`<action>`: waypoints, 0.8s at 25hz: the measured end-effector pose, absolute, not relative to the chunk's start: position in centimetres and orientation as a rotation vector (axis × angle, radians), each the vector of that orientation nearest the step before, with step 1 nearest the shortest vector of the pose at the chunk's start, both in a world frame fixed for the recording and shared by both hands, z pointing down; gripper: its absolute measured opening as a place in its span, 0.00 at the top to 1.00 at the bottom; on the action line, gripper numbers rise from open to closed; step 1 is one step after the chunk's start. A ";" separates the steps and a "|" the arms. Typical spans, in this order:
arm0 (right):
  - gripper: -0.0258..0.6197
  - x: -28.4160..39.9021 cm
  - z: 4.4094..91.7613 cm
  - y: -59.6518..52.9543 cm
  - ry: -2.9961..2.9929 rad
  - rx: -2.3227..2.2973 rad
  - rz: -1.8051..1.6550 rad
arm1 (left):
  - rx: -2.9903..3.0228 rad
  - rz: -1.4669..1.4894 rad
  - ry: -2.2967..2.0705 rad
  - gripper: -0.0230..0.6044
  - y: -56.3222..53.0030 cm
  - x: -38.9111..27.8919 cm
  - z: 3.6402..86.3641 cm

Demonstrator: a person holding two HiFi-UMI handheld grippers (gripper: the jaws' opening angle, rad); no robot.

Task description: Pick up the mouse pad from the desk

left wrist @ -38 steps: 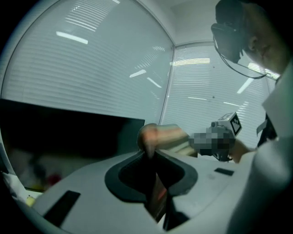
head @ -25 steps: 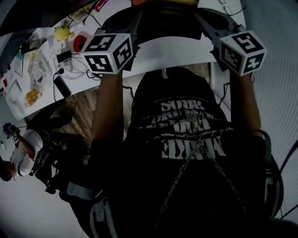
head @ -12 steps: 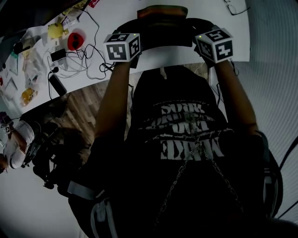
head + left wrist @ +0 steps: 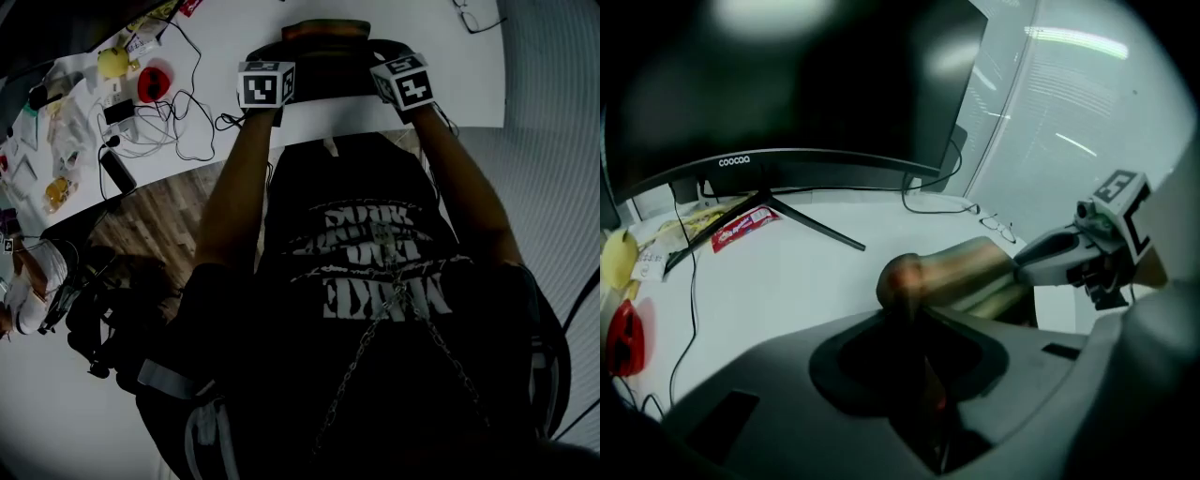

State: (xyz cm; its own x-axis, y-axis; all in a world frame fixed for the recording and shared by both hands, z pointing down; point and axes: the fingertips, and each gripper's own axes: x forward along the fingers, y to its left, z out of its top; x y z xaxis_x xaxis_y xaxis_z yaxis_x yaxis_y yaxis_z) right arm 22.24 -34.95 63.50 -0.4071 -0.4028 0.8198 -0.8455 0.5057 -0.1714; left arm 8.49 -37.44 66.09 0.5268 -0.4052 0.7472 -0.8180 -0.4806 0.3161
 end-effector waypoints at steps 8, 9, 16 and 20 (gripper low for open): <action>0.82 24.8 62.8 -36.4 -1.934 1.115 0.514 | 2.212 0.905 -1.097 0.72 -37.5 7.4 65.7; 0.82 25.0 61.7 -36.8 -1.968 1.136 0.494 | 2.246 0.886 -1.118 0.72 -37.8 7.2 64.8; 0.87 25.0 49.9 -38.9 -2.250 1.329 0.349 | 2.332 0.844 -1.226 0.75 -39.7 5.1 59.7; 0.91 24.2 42.6 -39.8 -2.404 1.429 0.224 | 2.433 0.526 -1.401 0.89 -41.1 4.3 51.3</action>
